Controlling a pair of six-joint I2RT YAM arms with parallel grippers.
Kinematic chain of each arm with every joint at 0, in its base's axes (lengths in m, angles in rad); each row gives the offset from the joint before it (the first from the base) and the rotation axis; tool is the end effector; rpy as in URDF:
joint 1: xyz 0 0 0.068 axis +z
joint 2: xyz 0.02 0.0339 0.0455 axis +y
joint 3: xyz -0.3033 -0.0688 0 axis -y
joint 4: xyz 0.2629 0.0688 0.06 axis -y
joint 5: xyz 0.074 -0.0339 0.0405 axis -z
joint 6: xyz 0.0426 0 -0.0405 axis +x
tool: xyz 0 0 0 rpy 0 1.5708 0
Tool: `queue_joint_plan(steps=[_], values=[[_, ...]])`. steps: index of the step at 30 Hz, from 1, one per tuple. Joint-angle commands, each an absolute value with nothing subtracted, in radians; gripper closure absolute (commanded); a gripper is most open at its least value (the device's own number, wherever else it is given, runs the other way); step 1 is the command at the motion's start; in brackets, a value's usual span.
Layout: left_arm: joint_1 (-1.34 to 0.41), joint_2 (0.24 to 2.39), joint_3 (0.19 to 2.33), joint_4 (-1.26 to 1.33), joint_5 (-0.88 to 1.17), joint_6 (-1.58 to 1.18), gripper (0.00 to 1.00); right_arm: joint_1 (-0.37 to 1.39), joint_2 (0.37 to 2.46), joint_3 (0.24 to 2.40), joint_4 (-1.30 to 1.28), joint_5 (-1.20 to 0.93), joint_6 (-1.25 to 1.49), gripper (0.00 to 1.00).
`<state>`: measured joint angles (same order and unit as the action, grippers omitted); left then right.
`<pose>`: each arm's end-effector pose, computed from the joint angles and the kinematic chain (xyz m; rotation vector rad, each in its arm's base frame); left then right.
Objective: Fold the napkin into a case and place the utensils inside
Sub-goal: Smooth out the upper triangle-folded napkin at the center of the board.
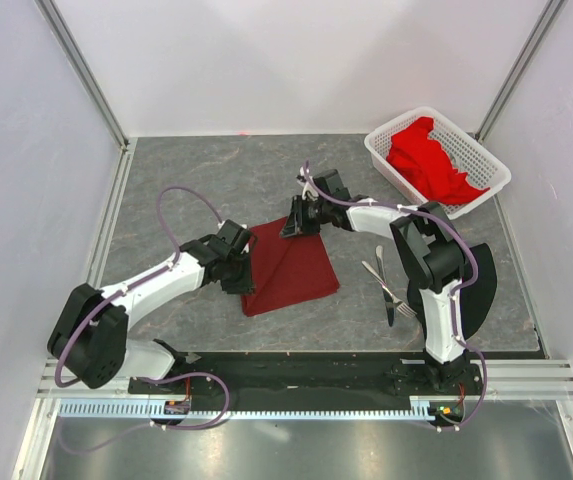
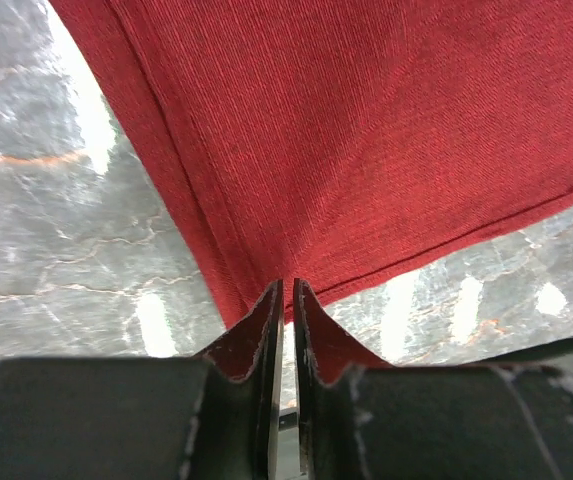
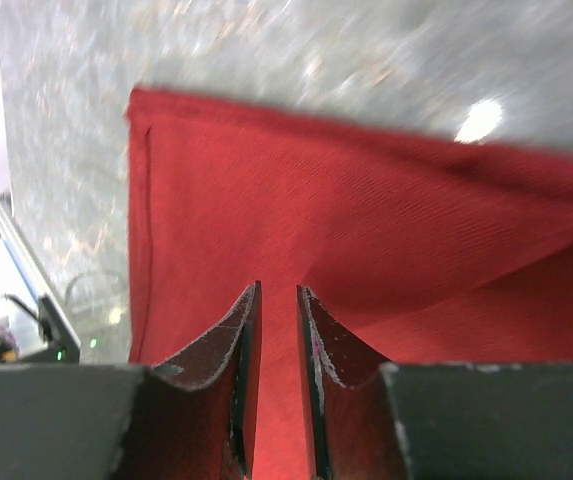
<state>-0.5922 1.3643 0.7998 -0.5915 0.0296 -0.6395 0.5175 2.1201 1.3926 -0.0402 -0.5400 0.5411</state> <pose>0.2142 -0.1456 0.2137 -0.0574 2.7954 -0.3736 0.4186 0.2635 0.1654 -0.2620 2.4815 1.1234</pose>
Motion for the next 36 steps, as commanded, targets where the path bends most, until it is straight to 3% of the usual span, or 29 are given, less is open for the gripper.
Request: queue_joint_plan(steps=[1,16,26,36], values=[[-0.604,1.306,0.756,-0.509,0.064,-0.721,0.86,0.574,2.033,1.347,0.025,-0.569,0.554,0.73],[-0.638,1.319,0.654,-0.488,0.018,-0.822,0.88,0.649,2.051,1.239,0.107,-0.571,0.581,0.75],[-0.646,1.218,0.729,-0.548,0.019,-0.839,0.85,0.649,1.999,1.295,0.028,-0.554,0.548,0.75],[-0.644,1.382,0.738,-0.551,-0.078,-0.838,0.86,0.571,2.045,1.330,0.025,-0.535,0.528,0.75]])
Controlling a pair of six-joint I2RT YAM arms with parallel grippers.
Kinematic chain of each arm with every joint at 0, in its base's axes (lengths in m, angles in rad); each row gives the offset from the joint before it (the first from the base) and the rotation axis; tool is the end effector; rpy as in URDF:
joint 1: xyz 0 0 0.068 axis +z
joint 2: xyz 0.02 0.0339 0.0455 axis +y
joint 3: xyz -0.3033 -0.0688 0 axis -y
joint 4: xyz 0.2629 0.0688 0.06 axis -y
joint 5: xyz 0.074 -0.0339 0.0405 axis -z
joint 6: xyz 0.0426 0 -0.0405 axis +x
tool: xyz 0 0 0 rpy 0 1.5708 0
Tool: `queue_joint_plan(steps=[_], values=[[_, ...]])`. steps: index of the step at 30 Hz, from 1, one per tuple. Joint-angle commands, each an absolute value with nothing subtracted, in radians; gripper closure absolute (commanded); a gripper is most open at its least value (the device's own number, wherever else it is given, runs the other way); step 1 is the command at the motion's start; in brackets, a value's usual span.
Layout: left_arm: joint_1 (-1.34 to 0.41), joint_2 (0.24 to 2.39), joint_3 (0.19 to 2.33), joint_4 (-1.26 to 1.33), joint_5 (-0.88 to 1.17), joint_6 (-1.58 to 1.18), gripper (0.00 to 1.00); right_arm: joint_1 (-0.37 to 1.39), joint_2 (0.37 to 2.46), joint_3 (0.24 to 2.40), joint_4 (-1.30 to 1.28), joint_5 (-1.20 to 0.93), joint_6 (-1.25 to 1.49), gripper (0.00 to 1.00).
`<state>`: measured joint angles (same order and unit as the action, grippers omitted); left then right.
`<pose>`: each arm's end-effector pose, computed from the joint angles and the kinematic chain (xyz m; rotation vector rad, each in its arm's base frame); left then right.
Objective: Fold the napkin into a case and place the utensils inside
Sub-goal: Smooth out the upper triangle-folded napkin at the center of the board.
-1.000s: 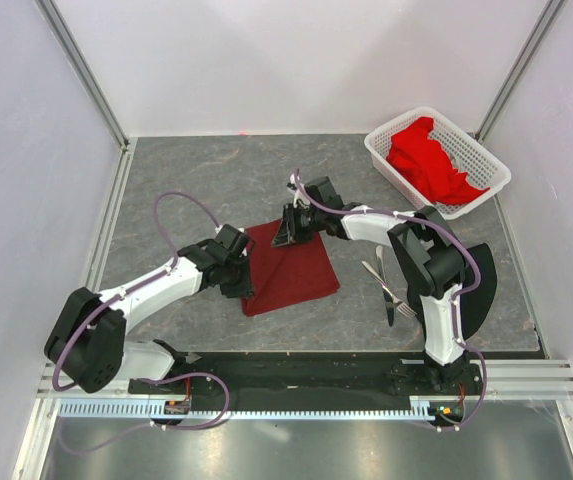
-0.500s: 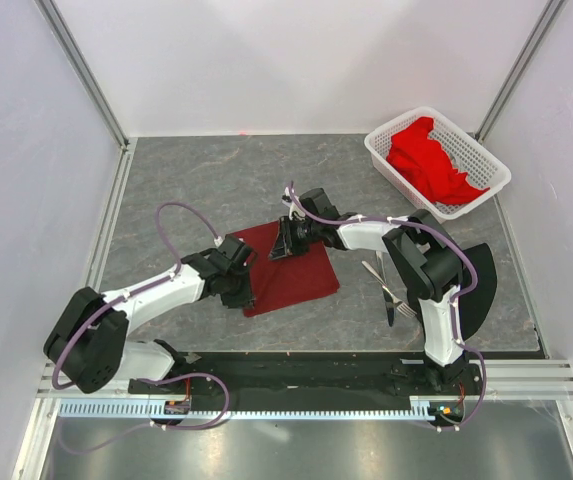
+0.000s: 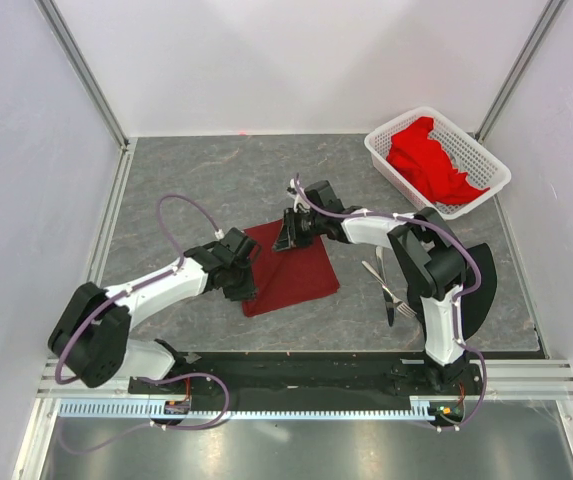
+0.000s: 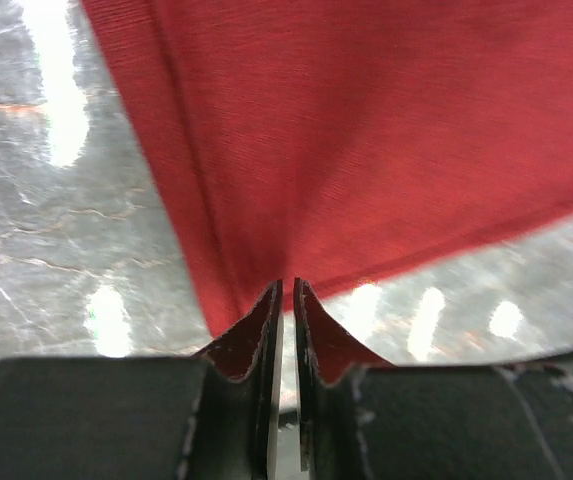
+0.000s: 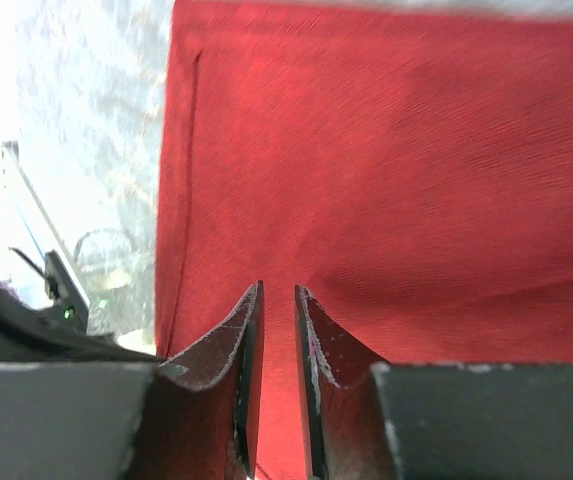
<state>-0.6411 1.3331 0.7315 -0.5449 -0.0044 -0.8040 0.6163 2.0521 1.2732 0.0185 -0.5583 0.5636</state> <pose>0.1983 -0.1477 0.2027 -0.2286 2.7846 -0.3933 0.3700 0.2898 0.1645 -0.3738 2.4956 1.1942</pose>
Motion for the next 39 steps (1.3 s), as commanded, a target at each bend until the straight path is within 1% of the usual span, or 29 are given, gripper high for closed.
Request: queue_joint_plan(steps=[1,15,20,23,25,28,32,35,39], values=[[-0.644,1.391,0.736,-0.548,-0.083,-0.841,0.85,0.554,2.058,1.338,0.022,-0.535,0.522,0.75],[-0.646,1.419,0.660,-0.462,-0.038,-0.857,0.86,0.453,2.281,1.534,0.002,-0.523,0.476,0.75],[-0.646,1.410,0.661,-0.457,-0.032,-0.845,0.86,0.451,2.295,1.585,-0.067,-0.528,0.443,0.75],[-0.646,1.359,0.699,-0.469,-0.011,-0.834,0.85,0.456,2.251,1.595,-0.106,-0.532,0.446,0.75],[-0.646,1.319,0.733,-0.483,-0.011,-0.828,0.82,0.460,2.215,1.589,-0.120,-0.526,0.445,0.74],[-0.637,1.328,0.816,-0.489,-0.003,-0.810,0.78,0.471,2.143,1.551,-0.123,-0.531,0.460,0.72],[-0.620,1.419,0.906,-0.471,0.029,-0.789,0.78,0.505,2.063,1.427,-0.057,-0.572,0.500,0.69],[-0.601,1.501,0.936,-0.430,0.049,-0.775,0.78,0.546,2.036,1.338,-0.009,-0.592,0.518,0.68],[-0.578,1.577,0.939,-0.396,0.026,-0.765,0.79,0.572,2.059,1.259,0.109,-0.649,0.569,0.68]])
